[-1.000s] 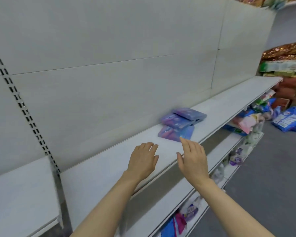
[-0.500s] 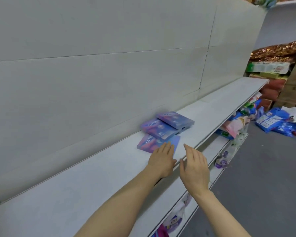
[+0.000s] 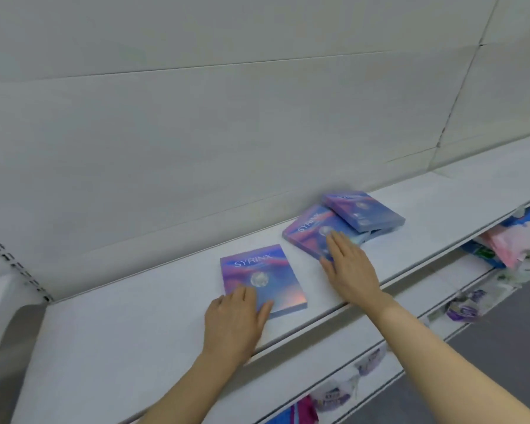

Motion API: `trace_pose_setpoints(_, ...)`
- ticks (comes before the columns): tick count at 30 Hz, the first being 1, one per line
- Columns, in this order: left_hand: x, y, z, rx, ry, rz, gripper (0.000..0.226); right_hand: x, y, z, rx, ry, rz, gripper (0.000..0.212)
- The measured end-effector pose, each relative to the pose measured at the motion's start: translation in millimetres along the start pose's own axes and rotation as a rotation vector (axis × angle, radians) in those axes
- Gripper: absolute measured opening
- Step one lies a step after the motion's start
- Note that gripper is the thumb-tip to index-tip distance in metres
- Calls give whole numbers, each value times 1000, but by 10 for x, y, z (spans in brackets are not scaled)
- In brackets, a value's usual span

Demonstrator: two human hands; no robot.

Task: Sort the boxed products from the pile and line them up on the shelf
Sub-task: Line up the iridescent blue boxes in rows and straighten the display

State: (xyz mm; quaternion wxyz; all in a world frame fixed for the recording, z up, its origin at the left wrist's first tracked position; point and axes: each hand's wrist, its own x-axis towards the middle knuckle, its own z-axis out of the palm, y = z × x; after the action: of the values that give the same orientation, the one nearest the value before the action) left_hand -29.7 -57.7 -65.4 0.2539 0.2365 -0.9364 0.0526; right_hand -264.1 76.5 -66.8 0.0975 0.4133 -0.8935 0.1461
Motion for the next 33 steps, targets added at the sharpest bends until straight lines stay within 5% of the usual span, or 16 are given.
trace_pose_setpoints(3,20,-122,-66,73,-78,-195,50,200,20,109,-122,-236,-21,110)
trace_pose_setpoints(6,167,-49,-64,111,-280,-412,81,194,-99,132,-170,-288,25,84)
trace_pose_setpoints(10,457,27,79,-84,-491,-706,118,-73,-362,76,-120,-216,13,86)
trace_pose_setpoints(12,547,53,144,-116,-567,-780,126,-312,-572,91,-126,-142,-52,70)
trace_pose_setpoints(17,490,-96,95,-120,-689,-712,132,-648,-837,-63,-172,73,-133,27)
trace_pose_setpoints(19,424,-191,-2,-125,-747,-682,130,-580,-767,-208,-70,-89,-18,44)
trace_pose_setpoints(23,286,-296,-156,-127,-791,-717,137,-367,-516,-383,22,-494,368,117)
trace_pose_setpoints(28,241,-197,-211,-165,-711,-732,148,-363,-548,-394,54,-461,369,117)
trace_pose_setpoints(33,173,-177,-343,-303,-547,-690,143,-453,-486,-385,352,-317,499,105)
